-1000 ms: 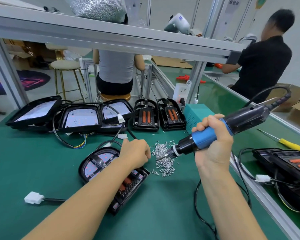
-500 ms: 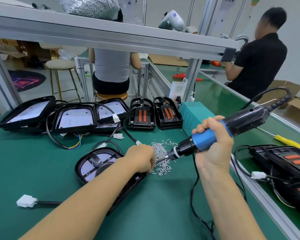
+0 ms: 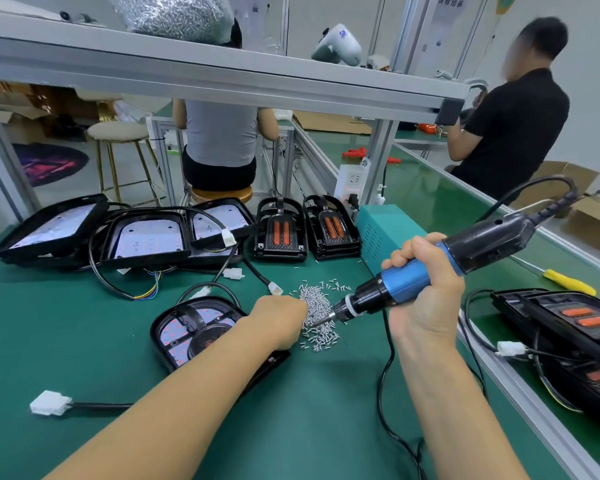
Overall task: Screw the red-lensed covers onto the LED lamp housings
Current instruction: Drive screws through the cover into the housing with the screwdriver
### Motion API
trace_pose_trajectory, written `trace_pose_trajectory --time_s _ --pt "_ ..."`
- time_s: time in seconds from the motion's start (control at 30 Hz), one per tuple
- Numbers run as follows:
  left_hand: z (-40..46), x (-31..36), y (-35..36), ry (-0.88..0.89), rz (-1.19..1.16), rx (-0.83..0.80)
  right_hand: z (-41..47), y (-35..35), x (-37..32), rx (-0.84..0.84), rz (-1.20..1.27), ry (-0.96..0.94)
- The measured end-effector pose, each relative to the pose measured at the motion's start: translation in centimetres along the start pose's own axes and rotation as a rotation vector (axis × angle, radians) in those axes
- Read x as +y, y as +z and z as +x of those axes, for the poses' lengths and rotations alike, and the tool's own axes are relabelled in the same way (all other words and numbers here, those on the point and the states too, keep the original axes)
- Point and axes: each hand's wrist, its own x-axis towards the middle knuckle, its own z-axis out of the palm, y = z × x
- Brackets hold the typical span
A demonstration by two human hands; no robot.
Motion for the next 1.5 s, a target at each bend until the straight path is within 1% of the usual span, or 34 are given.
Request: trace_pose_trajectory --time_s 0.27,0.37,0.43,0.5,0.6,0.67,0.77,0.87,0.97,1.13,1.23,1.37,1.43,1.5 --pt "-0.2 0.8 -0.6 -0.034 0.000 -0.004 -0.1 0.4 0.1 -0.017 0.005 -0.001" --pt "-0.5 0.7 -0.8 -0.013 0.002 -0.042 -0.1 0.6 -0.1 -0.016 -0.006 -0.010" --pt "-0.6 0.2 -0.8 -0.040 -0.103 -0.043 -0.1 0.7 -0.2 -0.013 -0.005 -0.010" --pt "-0.9 -0.8 -1.1 -0.066 -0.398 0.041 -0.1 0.7 -0.3 -0.009 -0.002 -0.006" --pt "-2.3 -3.1 -1.6 -0.145 -1.061 0.279 -0.2 0.8 -0.3 -0.012 0.007 0.008" --pt "-4.0 -4.5 -1.6 -0.183 -1.463 0.348 -0.3 1.1 0.0 -0.019 0.026 0.030" --pt "-6.7 -6.2 -1.0 -0.190 -1.828 0.351 -0.7 1.9 0.7 -0.041 0.082 0.070" --pt "-9.5 -7.4 0.1 -0.177 -2.077 0.328 -1.3 3.1 1.6 -0.080 0.120 0.094" --pt "-11.8 -8.0 1.2 -0.200 -2.173 0.311 -2.1 4.4 2.5 -0.111 0.176 0.134" --pt "-14.2 -8.6 3.0 -0.224 -2.223 0.313 -3.5 6.7 4.2 -0.143 0.270 0.197" --pt "-14.8 -8.5 3.6 -0.212 -2.273 0.333 -4.2 7.9 5.1 -0.155 0.273 0.216" --pt "-15.1 -8.5 3.9 -0.198 -2.282 0.366 -4.8 8.8 5.9 -0.176 0.240 0.226" --pt "-15.2 -8.5 3.9 -0.210 -2.301 0.393 -4.9 9.0 6.1 -0.184 0.233 0.225" --pt "-15.3 -8.9 4.0 -0.258 -2.291 0.485 -5.0 9.2 6.4 -0.197 0.228 0.222"
